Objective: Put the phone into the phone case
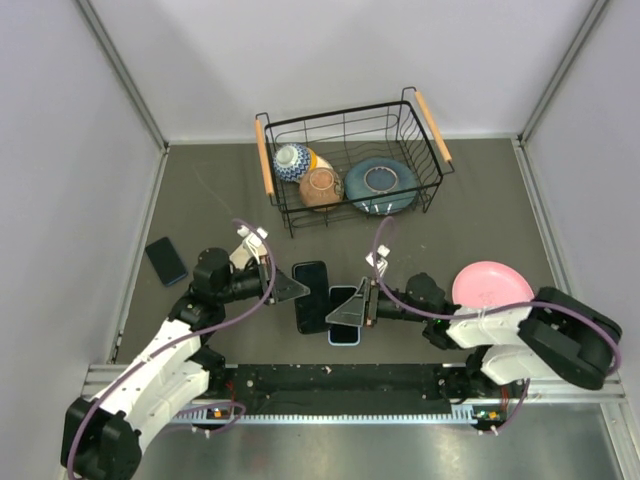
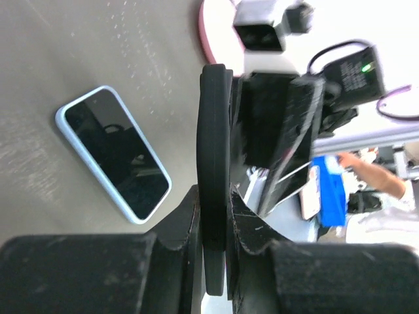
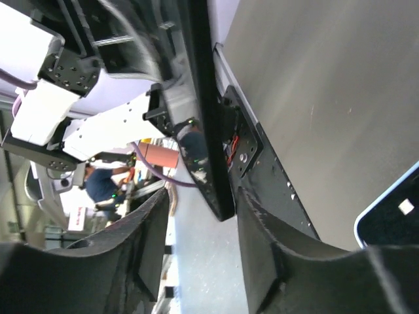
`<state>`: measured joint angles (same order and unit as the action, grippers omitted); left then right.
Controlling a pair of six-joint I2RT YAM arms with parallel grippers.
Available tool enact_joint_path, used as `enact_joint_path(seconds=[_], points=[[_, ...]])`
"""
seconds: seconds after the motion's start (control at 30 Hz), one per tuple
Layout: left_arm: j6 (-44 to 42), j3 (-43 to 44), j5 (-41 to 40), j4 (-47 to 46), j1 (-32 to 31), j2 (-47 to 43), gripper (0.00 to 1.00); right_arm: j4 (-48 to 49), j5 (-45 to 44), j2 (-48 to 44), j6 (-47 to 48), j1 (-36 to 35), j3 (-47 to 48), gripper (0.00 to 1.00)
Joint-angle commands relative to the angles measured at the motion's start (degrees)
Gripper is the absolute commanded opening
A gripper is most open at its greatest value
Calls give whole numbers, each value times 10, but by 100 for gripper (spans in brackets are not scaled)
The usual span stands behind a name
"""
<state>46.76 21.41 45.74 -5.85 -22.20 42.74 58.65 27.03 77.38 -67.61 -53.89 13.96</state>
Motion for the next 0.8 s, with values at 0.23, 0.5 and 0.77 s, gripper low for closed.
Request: enact_joint_path(seconds=[0.23, 0.5, 0.77], points=[[-36, -12, 129, -25, 3, -18, 0, -264, -73, -188, 166, 5, 84, 75], [47, -45, 174, -130, 1, -19, 0, -325, -72, -201, 196, 17, 121, 81], [51, -54, 180, -135, -7, -14, 0, -286, -48, -180, 199, 17, 143, 72]])
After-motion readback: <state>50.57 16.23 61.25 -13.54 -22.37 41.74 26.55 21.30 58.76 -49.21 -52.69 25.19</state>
